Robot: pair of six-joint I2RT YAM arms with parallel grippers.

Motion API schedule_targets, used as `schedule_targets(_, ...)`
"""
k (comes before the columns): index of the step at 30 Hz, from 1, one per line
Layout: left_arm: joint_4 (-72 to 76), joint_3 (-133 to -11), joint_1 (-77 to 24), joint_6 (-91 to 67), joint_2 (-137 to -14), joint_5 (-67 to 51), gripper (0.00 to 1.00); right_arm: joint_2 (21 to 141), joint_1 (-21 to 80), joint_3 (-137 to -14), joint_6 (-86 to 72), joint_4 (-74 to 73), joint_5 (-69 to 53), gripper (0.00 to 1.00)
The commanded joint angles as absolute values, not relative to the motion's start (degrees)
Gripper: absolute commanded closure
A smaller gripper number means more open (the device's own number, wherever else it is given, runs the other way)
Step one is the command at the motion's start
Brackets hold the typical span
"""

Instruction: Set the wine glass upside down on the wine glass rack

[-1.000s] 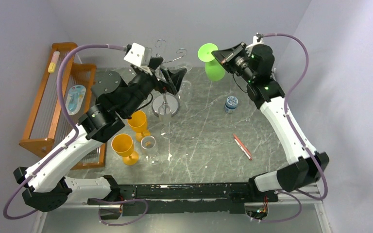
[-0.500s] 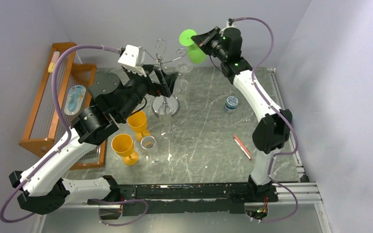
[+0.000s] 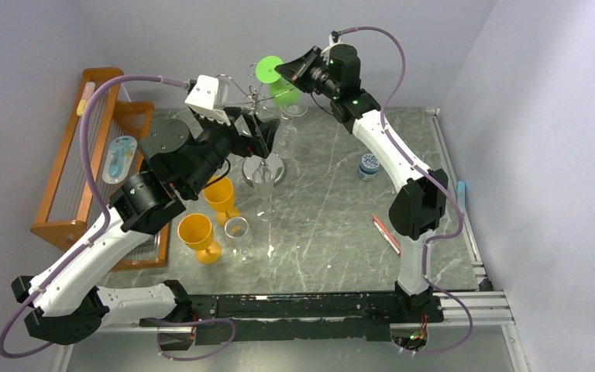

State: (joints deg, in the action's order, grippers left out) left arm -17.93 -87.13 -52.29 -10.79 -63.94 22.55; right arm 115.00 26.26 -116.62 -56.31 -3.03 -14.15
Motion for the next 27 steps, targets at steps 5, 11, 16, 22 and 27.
schedule_targets(5, -18.0, -84.5, -52.4, -10.9, -61.7, 23.3, 0.06, 114.3, 26.8, -117.9, -54.9, -7.8, -15.1, 1.0)
schedule_targets(11, -18.6, -84.2, -52.4, -11.4, -61.4, 23.2, 0.06, 112.8, 26.8, -117.8, -54.7, -9.6, -14.0, 1.0)
schedule_targets(16, -18.4, -84.6, -52.4, -11.2, -61.3, 22.7, 0.06, 113.4, 26.8, -119.7, -55.7, -14.0, -12.9, 1.0)
schedule_targets(22, -19.5, -86.3, -52.4, -11.2, -61.8, 23.3, 0.07, 111.6, 26.7, -118.3, -56.7, -15.1, -10.6, 1.0)
schedule_targets(27, -17.3, -83.9, -52.4, -13.0, -60.2, 22.7, 0.08, 109.9, 26.7, -118.0, -56.3, -16.4, -8.5, 1.0)
